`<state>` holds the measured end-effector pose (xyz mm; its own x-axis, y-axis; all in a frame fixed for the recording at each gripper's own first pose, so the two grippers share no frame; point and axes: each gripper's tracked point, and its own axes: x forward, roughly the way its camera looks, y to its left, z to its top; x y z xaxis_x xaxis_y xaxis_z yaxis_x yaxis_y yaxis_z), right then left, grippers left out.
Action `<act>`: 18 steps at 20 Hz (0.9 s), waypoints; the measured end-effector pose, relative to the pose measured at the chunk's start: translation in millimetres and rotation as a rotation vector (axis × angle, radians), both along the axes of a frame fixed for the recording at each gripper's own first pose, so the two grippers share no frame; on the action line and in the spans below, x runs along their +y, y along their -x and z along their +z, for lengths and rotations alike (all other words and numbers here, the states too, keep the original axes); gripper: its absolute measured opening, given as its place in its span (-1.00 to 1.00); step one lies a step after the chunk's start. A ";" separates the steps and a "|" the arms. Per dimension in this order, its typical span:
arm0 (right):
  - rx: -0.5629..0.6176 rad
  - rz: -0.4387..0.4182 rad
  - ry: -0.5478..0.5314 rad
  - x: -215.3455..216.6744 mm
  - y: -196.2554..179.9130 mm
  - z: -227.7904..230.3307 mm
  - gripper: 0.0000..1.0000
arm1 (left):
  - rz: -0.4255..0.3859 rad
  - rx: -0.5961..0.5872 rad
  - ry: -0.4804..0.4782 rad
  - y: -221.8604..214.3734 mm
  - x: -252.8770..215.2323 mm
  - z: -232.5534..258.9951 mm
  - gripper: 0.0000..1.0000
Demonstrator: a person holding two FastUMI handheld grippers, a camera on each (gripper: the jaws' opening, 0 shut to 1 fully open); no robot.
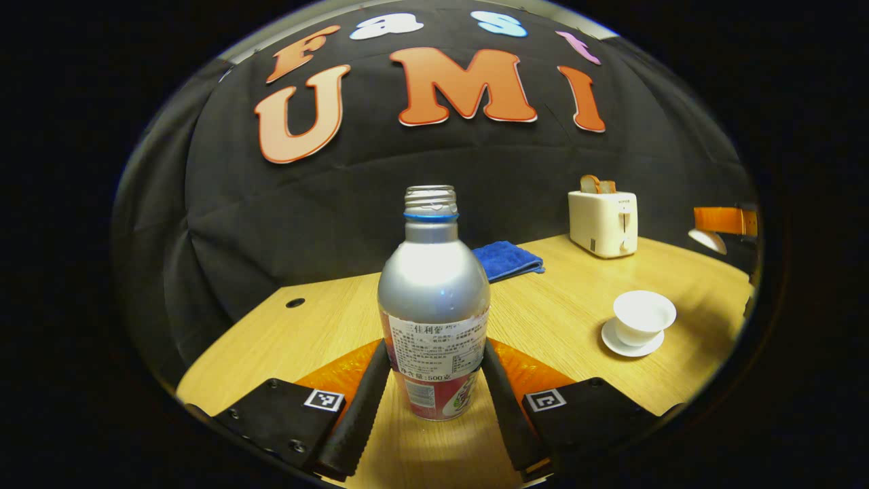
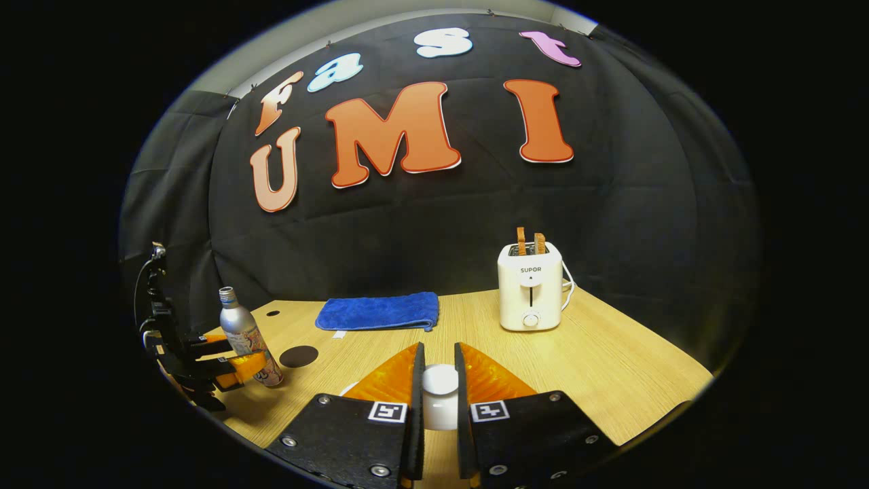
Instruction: Open the teacup lid with one hand, grasp the water bottle and pour water into the teacup with the other hand; after pouring, place the water bottle on the coaster and then close the teacup lid.
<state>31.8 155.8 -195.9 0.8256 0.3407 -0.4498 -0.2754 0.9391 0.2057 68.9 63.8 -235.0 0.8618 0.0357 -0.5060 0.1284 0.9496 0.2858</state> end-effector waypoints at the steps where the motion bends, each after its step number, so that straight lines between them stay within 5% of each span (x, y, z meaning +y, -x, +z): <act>1: -0.001 -0.002 -0.010 -2.0 1.3 1.7 -0.60 | -0.027 0.006 -0.045 -1.8 -3.5 0.5 0.65; 14: -0.025 -0.020 -0.007 -34.7 2.7 4.2 -0.60 | -0.323 0.018 -0.539 -4.0 -47.5 -0.9 0.65; 18: -0.030 -0.017 -0.018 -38.9 3.2 3.5 -0.60 | -0.428 0.046 -0.624 1.9 -58.7 4.0 0.63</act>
<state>28.6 116.8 -192.4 0.8444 0.3341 -0.4188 -0.2657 0.9400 0.2141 67.1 5.0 -231.0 0.8432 -0.0056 -0.5376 0.4743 0.4784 0.7390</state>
